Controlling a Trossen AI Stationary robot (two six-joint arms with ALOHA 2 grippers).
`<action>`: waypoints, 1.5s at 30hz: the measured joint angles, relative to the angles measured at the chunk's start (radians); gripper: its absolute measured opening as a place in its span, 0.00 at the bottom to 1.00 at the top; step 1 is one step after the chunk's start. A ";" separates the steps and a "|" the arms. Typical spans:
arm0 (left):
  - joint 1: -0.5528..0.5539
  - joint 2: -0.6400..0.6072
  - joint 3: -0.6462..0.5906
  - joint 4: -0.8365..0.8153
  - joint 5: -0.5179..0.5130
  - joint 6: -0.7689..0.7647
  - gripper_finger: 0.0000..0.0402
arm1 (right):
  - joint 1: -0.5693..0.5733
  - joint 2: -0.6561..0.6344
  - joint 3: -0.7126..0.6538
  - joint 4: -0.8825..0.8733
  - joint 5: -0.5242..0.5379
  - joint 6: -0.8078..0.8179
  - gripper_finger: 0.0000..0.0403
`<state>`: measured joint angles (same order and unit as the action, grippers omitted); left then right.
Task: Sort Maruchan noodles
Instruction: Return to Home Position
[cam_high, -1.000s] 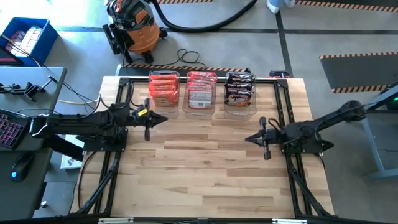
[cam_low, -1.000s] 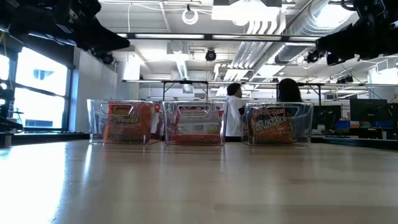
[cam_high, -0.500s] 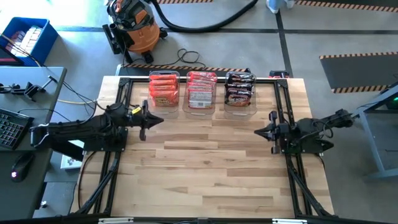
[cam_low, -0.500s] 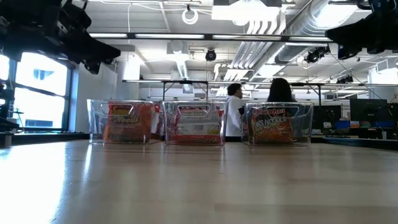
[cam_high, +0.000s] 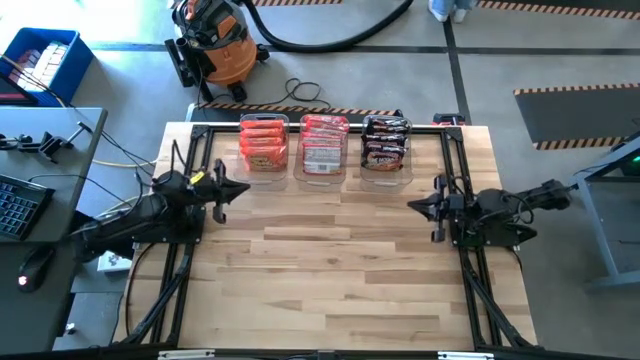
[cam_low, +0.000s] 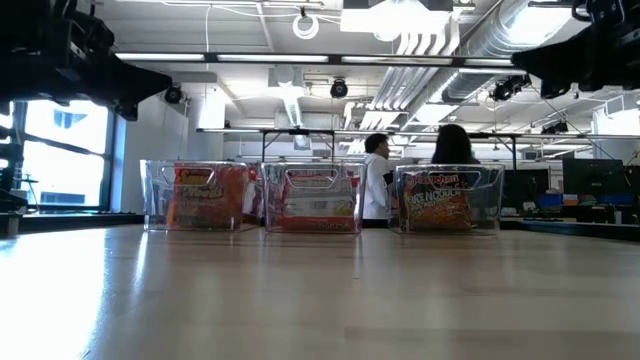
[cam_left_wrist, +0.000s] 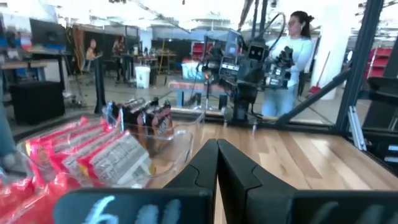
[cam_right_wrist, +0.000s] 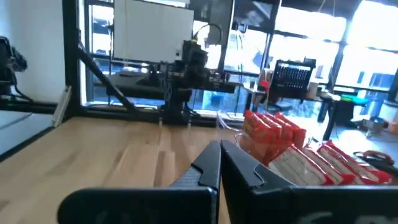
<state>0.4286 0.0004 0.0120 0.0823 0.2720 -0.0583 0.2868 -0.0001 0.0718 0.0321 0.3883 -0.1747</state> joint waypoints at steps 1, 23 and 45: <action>0.004 0.004 0.005 -0.006 0.001 0.000 0.00 | -0.009 0.001 -0.017 0.028 -0.008 -0.008 0.00; 0.007 0.003 0.000 -0.031 -0.014 0.016 0.00 | -0.274 0.001 -0.062 0.052 -0.050 0.019 0.00; 0.016 0.205 0.000 -0.040 -0.081 -0.090 0.00 | -0.382 0.032 -0.063 0.042 0.131 0.085 0.00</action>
<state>0.4446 0.2049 0.0120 0.0423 0.1909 -0.1481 -0.0956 0.0322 0.0090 0.0746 0.5194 -0.0898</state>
